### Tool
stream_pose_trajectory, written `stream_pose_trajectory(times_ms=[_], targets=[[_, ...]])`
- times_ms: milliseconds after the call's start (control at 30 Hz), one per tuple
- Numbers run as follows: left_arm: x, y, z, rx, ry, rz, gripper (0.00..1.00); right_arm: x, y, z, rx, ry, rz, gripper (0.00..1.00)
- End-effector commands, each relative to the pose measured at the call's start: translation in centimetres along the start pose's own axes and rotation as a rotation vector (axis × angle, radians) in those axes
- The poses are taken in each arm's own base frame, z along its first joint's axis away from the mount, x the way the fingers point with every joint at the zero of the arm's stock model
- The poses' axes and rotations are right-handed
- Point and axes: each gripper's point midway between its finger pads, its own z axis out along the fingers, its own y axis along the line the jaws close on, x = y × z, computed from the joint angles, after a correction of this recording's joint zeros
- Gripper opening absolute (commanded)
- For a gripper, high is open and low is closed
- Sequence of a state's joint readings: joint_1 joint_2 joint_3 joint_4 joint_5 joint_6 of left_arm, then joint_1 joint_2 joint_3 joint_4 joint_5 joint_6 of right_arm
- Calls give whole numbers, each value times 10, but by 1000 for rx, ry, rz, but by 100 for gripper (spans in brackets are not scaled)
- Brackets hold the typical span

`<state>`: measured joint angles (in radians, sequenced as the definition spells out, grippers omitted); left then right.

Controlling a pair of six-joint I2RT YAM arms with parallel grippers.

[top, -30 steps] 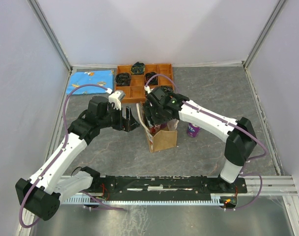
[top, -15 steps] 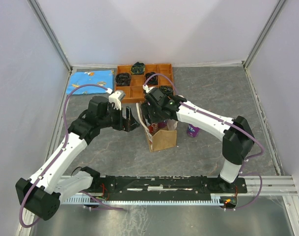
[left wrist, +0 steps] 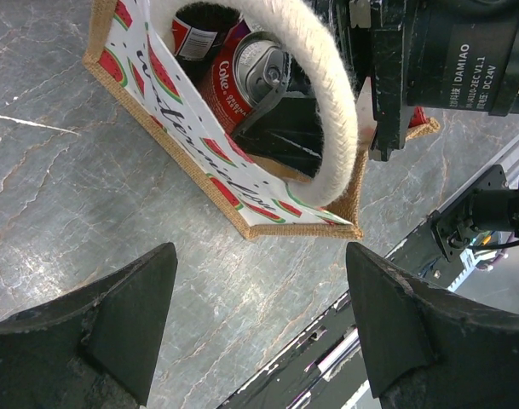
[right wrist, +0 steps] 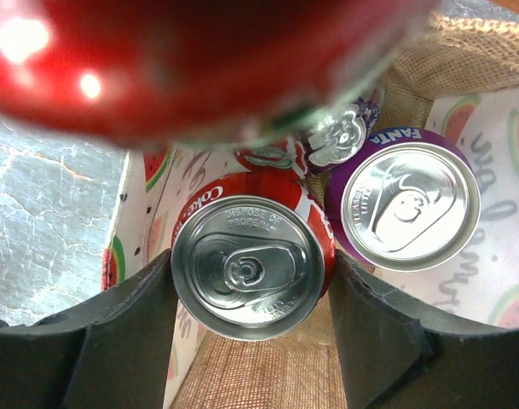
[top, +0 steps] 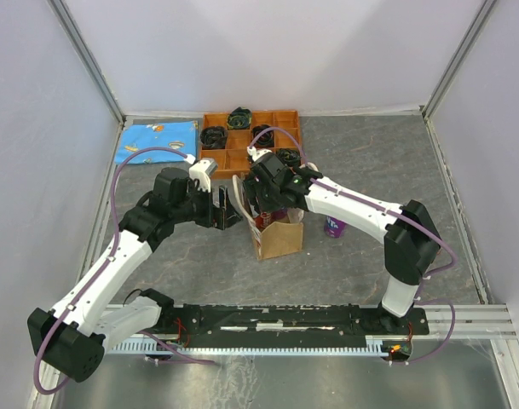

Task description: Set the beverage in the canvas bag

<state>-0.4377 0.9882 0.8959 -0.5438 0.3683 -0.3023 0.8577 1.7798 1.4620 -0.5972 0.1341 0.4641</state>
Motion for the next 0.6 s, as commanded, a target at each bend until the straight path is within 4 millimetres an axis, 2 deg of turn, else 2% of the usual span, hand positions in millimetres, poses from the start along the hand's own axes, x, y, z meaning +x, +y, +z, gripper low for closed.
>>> stream_pose_trajectory(times_ms=[0,300,400,567], targets=[[-11,-5,-5,28,-48,35,86,22,-7,14,22,62,-26,10],[-11,-5,-6,28,-53,31,86,35,-10,17,32,114,-33,53],[-11,-5,-7,30,-55,30,86,40,-9,18,23,140,-36,61],[-11,-5,-8,30,-60,27,86,51,-9,21,20,186,-39,64]])
